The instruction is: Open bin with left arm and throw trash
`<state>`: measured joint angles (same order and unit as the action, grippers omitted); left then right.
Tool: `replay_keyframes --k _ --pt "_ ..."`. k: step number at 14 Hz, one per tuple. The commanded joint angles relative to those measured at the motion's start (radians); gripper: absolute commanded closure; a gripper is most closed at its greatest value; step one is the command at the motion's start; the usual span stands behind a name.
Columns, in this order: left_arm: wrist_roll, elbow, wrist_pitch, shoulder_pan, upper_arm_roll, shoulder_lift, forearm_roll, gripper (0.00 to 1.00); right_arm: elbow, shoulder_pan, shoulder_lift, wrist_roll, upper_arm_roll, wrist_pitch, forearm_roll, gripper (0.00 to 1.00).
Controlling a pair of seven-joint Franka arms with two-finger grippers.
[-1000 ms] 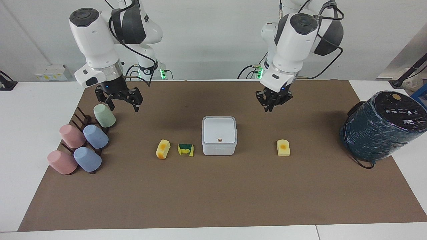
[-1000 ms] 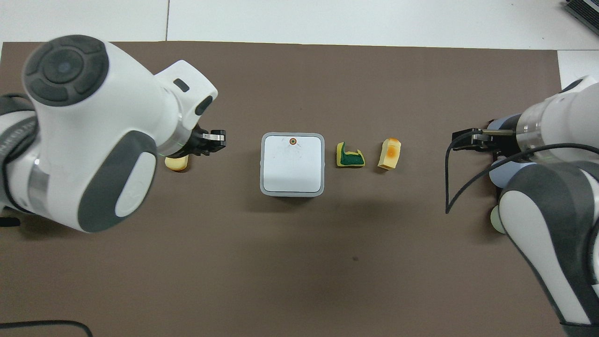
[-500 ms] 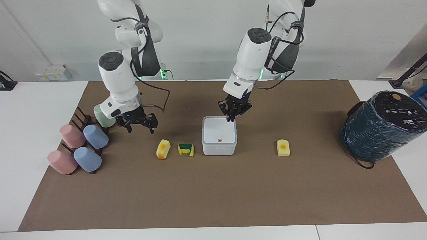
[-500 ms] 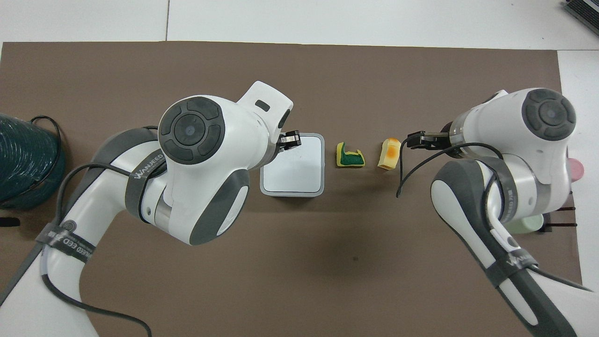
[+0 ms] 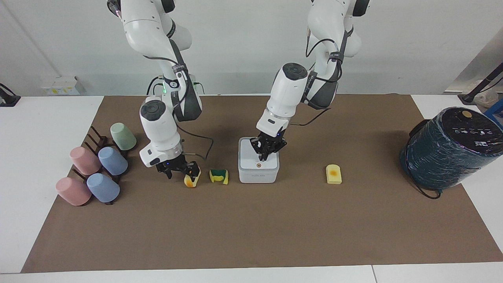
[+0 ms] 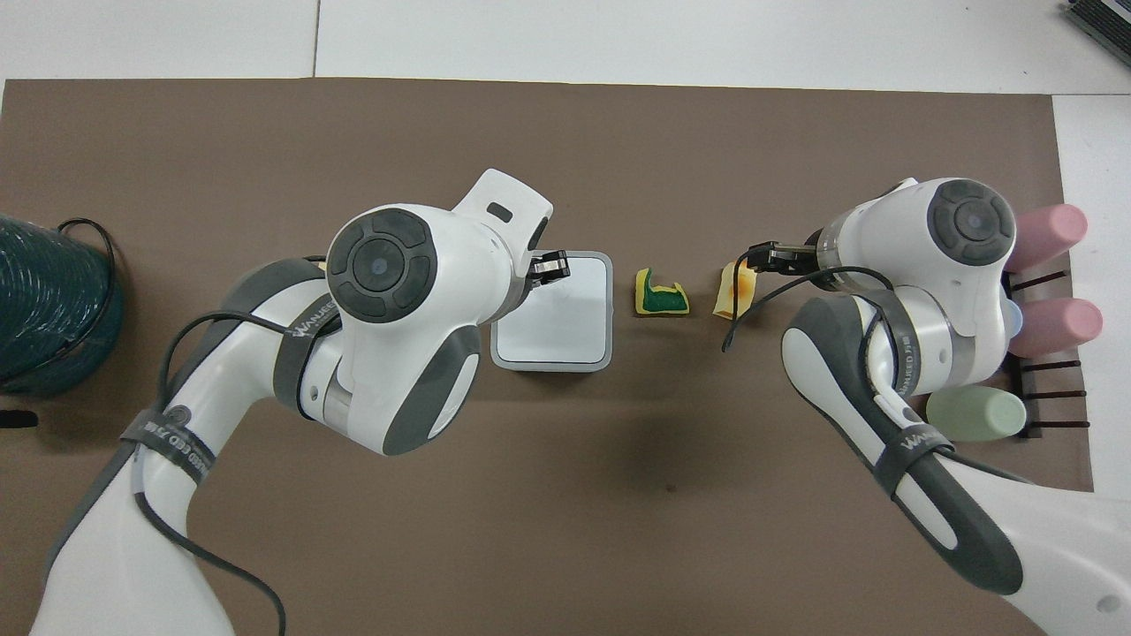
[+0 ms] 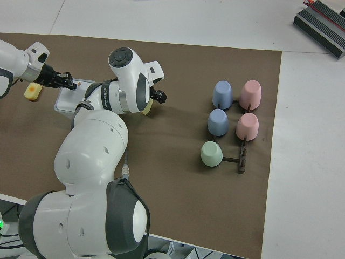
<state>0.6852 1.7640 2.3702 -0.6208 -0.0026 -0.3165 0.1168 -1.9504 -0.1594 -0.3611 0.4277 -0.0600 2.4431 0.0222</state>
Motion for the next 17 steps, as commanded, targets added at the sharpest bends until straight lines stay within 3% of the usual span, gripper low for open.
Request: replay_keyframes --k 1,3,4,5,6,8,10,13,15,16,17 --pt "0.013 0.014 0.015 -0.039 0.013 -0.021 0.015 0.84 -0.001 -0.029 -0.021 0.025 -0.003 0.017 0.005 0.0" --pt "0.016 0.02 0.006 -0.056 0.013 -0.029 0.015 0.84 -0.012 -0.026 -0.021 0.02 -0.003 0.013 0.007 0.0" --pt "0.016 -0.001 -0.02 -0.05 0.015 -0.027 0.014 0.84 -0.012 -0.022 -0.019 0.019 -0.003 0.008 0.007 0.37" --pt "0.013 -0.052 -0.081 -0.039 0.016 -0.027 0.014 0.84 -0.012 -0.022 -0.019 0.02 -0.003 0.001 0.007 0.83" --pt "0.008 -0.122 -0.188 -0.028 0.026 -0.027 0.012 0.84 -0.012 -0.025 -0.018 0.019 -0.003 0.001 0.009 1.0" --pt "0.004 -0.24 -0.39 0.059 0.024 -0.023 0.003 0.83 -0.012 -0.025 -0.012 0.02 -0.001 -0.016 0.015 1.0" --pt "-0.031 -0.308 -0.506 0.134 0.026 -0.023 0.0 0.81 -0.01 -0.022 0.019 0.023 -0.001 -0.041 0.016 1.0" --pt "-0.224 -0.291 -0.514 0.252 0.027 -0.018 -0.031 0.81 0.014 -0.023 0.057 0.051 -0.003 -0.061 0.015 1.0" --pt "-0.362 -0.23 -0.47 0.327 0.027 -0.004 -0.031 0.8 0.063 -0.04 0.059 0.147 -0.006 -0.079 0.013 1.0" --pt "-0.407 -0.168 -0.413 0.346 0.027 0.019 -0.031 0.71 0.097 -0.066 0.056 0.195 -0.004 -0.094 0.013 1.0" --pt "-0.458 -0.084 -0.335 0.363 0.029 0.045 -0.031 0.5 0.126 -0.084 0.053 0.232 -0.004 -0.113 0.012 1.0"
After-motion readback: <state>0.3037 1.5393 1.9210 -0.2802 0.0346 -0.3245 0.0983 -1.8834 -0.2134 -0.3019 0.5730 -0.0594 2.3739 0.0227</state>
